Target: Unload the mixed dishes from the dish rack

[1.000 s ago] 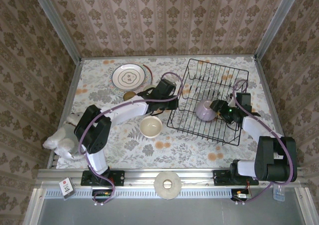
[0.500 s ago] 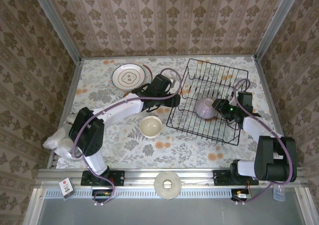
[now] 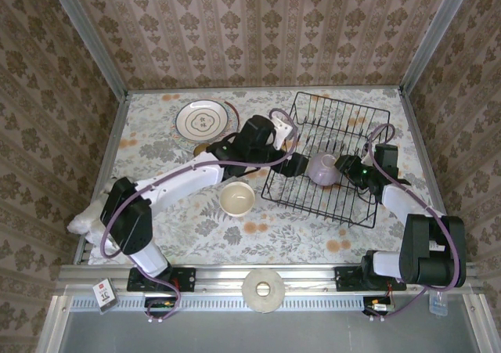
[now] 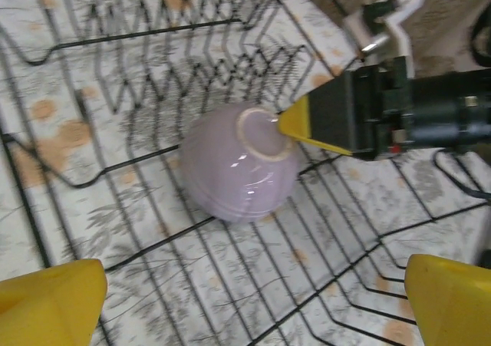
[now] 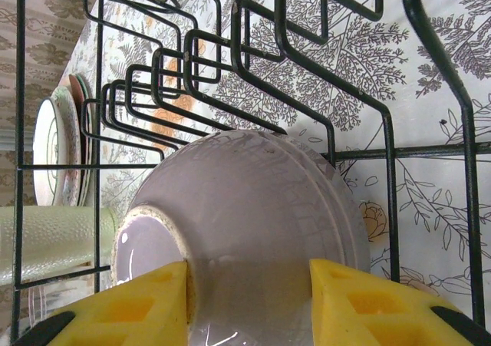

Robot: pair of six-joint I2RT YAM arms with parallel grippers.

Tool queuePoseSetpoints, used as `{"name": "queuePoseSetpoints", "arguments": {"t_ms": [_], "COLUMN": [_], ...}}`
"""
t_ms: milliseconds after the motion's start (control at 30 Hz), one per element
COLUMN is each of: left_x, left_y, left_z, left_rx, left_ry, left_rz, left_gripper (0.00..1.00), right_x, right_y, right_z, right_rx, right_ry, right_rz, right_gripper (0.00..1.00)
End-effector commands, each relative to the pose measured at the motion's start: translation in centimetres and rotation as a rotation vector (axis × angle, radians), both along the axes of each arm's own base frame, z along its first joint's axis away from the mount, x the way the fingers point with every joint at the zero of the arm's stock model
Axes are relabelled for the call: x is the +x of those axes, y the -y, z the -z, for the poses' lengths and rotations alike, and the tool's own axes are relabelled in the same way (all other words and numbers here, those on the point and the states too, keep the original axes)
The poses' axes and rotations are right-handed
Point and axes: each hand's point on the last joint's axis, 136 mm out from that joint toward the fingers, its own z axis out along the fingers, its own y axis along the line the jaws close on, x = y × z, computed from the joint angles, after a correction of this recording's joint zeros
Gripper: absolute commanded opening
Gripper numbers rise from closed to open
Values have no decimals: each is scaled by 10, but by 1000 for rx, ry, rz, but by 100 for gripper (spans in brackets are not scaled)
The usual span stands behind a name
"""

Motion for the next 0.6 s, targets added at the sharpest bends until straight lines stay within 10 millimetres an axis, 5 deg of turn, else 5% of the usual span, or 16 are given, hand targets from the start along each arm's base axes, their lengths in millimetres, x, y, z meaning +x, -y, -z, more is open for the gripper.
{"name": "queuePoseSetpoints", "arguments": {"t_ms": [0, 567], "left_x": [-15, 3], "left_y": [30, 63], "left_z": [-13, 70], "left_rx": [-111, -32], "left_ry": [-100, -396], "left_rz": [127, 85], "left_gripper": [96, 91], "right_x": [-48, -50], "right_y": [11, 18], "right_z": [62, 63], "right_rx": [-19, -21], "right_ry": [-270, -266], "right_rz": [80, 112], "right_gripper": [23, 7]}}
